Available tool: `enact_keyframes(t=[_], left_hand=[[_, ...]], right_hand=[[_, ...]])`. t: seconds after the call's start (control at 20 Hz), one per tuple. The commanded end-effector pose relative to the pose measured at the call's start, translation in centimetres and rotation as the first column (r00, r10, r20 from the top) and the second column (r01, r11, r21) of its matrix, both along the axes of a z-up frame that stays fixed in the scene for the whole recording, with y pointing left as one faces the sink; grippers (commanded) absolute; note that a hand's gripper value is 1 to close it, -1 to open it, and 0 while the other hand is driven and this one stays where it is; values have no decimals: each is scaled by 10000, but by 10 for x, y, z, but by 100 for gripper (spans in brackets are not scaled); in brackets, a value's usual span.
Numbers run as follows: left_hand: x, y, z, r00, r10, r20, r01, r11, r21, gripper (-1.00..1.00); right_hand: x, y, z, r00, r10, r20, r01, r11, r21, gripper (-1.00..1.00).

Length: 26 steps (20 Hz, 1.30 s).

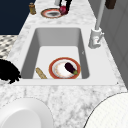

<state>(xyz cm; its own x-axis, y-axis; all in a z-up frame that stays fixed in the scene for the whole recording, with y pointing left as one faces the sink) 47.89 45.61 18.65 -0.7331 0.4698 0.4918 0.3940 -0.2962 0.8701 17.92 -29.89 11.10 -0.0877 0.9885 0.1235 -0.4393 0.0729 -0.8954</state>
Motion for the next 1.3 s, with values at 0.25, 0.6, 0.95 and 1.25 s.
enact_keyframes(t=[0.25, 0.6, 0.95, 1.25], left_hand=[[-23, 63, -25, 9985, 511, 193, -507, 9984, -230, 100], [-42, 87, -48, 9897, 575, 1311, -463, 9951, -869, 100], [-56, 113, -8, 9831, 368, 1793, -90, 9881, -1533, 100], [-70, 130, 25, 9818, 285, 1880, -7, 9893, -1460, 100]], right_hand=[[0, 0, 0, 10000, 0, 0, 0, 10000, 0, 0], [0, 0, 0, 10000, 0, 0, 0, 10000, 0, 0], [0, 0, 0, 10000, 0, 0, 0, 10000, 0, 0], [0, 0, 0, 10000, 0, 0, 0, 10000, 0, 0]])
